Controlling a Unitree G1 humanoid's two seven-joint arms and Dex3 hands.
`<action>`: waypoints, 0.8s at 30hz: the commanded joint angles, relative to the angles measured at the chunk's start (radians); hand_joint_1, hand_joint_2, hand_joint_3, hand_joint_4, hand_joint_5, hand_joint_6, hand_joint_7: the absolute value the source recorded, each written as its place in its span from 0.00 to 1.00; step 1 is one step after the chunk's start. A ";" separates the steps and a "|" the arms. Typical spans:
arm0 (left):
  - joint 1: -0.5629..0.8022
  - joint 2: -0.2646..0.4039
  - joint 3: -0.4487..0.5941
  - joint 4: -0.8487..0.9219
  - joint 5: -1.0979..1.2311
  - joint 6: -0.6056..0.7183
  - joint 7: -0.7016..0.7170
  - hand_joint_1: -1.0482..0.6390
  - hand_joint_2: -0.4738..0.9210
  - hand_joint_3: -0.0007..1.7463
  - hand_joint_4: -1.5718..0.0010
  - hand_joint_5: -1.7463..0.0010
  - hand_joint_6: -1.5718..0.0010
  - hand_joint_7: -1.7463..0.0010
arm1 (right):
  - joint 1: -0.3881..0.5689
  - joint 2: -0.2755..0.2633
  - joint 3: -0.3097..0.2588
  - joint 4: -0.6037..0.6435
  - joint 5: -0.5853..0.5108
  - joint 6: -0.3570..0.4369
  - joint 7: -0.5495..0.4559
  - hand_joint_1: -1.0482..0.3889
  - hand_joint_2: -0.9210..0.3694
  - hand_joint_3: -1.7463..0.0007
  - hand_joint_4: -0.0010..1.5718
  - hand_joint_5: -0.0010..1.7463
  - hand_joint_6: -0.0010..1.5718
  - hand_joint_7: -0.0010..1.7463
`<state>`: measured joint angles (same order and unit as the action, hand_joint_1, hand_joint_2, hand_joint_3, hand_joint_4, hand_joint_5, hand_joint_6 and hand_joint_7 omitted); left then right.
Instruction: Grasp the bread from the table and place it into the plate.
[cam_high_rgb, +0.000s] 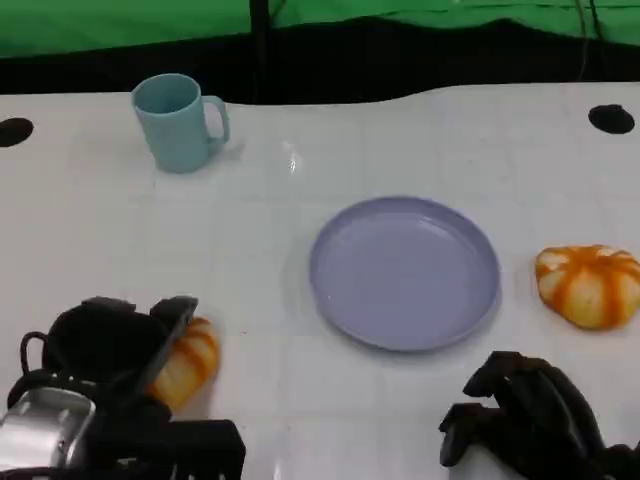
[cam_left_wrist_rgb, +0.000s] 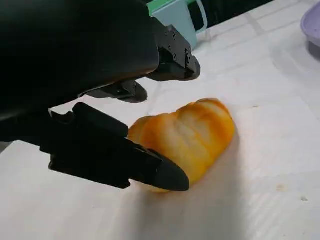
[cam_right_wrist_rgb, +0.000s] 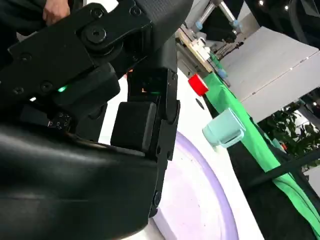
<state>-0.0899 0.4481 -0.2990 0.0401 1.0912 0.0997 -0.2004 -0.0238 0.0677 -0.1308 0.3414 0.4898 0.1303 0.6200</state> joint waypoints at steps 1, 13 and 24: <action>-0.043 0.005 -0.027 0.081 -0.018 -0.002 0.050 0.31 0.97 0.00 0.70 0.95 0.80 0.99 | 0.003 -0.007 -0.011 -0.005 0.011 -0.001 0.002 0.01 0.16 1.00 1.00 0.41 1.00 0.20; -0.136 0.014 -0.083 0.319 -0.136 -0.086 0.111 0.41 1.00 0.00 0.65 0.39 0.64 0.99 | 0.009 -0.008 -0.011 -0.016 0.012 0.007 -0.001 0.02 0.16 1.00 1.00 0.41 1.00 0.19; -0.211 0.010 -0.137 0.510 -0.178 -0.113 0.183 0.43 1.00 0.28 0.62 0.14 0.32 0.88 | 0.010 -0.006 -0.008 -0.018 0.006 0.003 -0.003 0.02 0.15 1.00 1.00 0.40 1.00 0.19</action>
<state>-0.3364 0.4521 -0.4124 0.4874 0.9234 -0.0288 -0.0023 -0.0187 0.0682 -0.1305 0.3294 0.4897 0.1380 0.6187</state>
